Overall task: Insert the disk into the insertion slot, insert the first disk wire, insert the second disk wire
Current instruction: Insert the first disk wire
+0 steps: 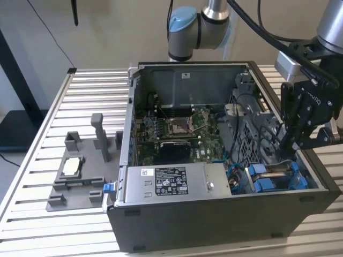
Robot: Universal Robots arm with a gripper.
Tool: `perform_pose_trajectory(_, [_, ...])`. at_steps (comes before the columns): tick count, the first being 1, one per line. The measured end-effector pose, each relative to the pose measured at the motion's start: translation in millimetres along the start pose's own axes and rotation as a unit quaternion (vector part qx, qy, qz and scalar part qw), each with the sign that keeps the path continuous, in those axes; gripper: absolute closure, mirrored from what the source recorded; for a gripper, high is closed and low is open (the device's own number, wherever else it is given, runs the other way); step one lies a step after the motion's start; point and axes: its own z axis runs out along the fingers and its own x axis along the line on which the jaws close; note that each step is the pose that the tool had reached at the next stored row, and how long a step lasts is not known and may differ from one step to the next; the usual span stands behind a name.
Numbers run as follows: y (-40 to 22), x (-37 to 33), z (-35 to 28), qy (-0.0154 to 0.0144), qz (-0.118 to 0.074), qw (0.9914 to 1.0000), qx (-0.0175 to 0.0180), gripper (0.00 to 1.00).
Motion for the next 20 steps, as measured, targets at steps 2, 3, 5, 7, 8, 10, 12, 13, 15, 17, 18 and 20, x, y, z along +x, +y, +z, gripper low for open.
perform_pose_trajectory(2, [-1.3, 0.3, 2.8, 0.0000, 0.000, 1.00000, 0.0000, 0.81])
perform_pose_trajectory(3, [-1.8, 0.5, 4.1, 0.0000, 0.000, 1.00000, 0.0000, 0.81])
perform_pose_trajectory(5, [-2.8, 0.8, 6.9, 0.0000, 0.000, 1.00000, -0.0002, 0.81])
perform_pose_trajectory(7, [-3.4, 1.0, 10.0, -0.0001, 0.000, 1.00000, -0.0003, 0.81])
perform_pose_trajectory(8, [-3.4, 1.0, 11.3, -0.0001, 0.000, 1.00000, -0.0003, 0.81])
perform_pose_trajectory(10, [-3.5, 1.1, 13.9, -0.0001, 0.000, 1.00000, -0.0003, 0.81])
perform_pose_trajectory(12, [-3.6, 1.1, 15.8, -0.0001, 0.000, 1.00000, -0.0004, 0.81])
perform_pose_trajectory(13, [-3.6, 1.2, 16.5, -0.0001, 0.000, 1.00000, -0.0003, 0.81])
perform_pose_trajectory(15, [-3.5, 1.4, 18.0, -0.0001, 0.000, 1.00000, -0.0003, 0.81])
perform_pose_trajectory(17, [-3.5, 1.5, 19.3, 0.0000, 0.000, 1.00000, -0.0004, 0.81])
perform_pose_trajectory(18, [-3.8, 1.4, 19.7, 0.0000, 0.000, 1.00000, -0.0003, 0.81])
perform_pose_trajectory(20, [-4.6, 1.5, 20.7, 0.0000, 0.000, 1.00000, -0.0003, 0.81])
